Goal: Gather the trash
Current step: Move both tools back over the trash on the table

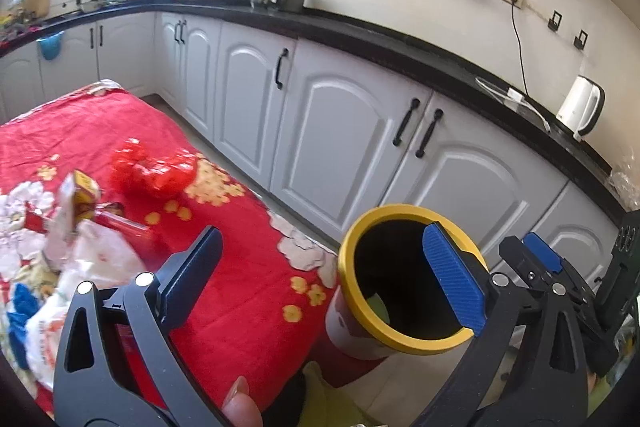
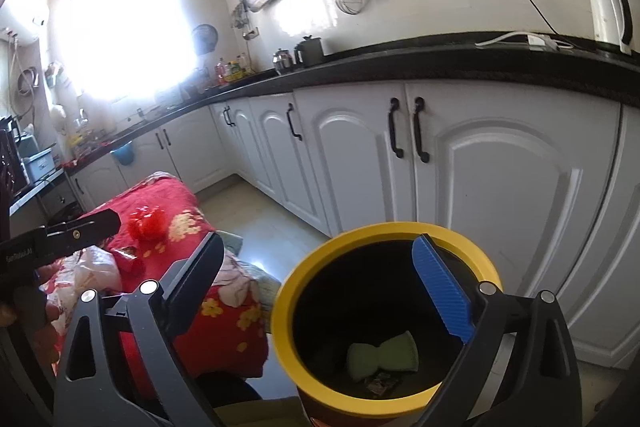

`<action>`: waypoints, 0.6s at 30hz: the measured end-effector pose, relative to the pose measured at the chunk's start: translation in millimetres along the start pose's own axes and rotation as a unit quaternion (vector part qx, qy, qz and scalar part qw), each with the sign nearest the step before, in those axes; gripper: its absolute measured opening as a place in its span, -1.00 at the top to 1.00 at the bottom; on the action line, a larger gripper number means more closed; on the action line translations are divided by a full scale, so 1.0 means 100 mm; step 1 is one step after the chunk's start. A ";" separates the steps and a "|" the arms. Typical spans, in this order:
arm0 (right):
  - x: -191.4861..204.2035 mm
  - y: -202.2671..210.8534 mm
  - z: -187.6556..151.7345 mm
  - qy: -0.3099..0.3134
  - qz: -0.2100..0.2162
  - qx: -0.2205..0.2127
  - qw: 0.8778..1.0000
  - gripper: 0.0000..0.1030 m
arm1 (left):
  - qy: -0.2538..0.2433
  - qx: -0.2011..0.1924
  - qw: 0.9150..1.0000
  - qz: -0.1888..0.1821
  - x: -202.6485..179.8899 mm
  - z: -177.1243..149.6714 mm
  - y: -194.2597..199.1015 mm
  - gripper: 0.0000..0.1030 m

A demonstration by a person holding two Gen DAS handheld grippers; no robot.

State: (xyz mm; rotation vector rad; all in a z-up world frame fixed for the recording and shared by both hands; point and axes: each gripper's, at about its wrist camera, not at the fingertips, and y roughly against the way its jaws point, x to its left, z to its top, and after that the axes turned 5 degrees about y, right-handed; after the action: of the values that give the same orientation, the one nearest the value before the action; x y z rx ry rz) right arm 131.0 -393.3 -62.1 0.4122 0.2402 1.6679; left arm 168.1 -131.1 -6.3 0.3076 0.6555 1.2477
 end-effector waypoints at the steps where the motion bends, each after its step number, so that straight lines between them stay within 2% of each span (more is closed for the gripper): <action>1: 0.02 0.01 0.01 0.002 0.003 0.000 1.000 -0.81 | 0.003 -0.004 1.000 0.002 0.03 0.01 0.04 -0.79; 18: 0.69 0.04 0.15 0.045 0.070 0.004 0.997 -0.84 | 0.030 -0.058 0.997 0.049 0.54 0.18 0.47 -0.79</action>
State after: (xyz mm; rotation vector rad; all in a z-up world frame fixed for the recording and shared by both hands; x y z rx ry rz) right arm 126.5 -326.8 -38.0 0.3668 0.2899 1.8260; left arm 151.8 -63.8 18.4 0.2081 0.6232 1.3874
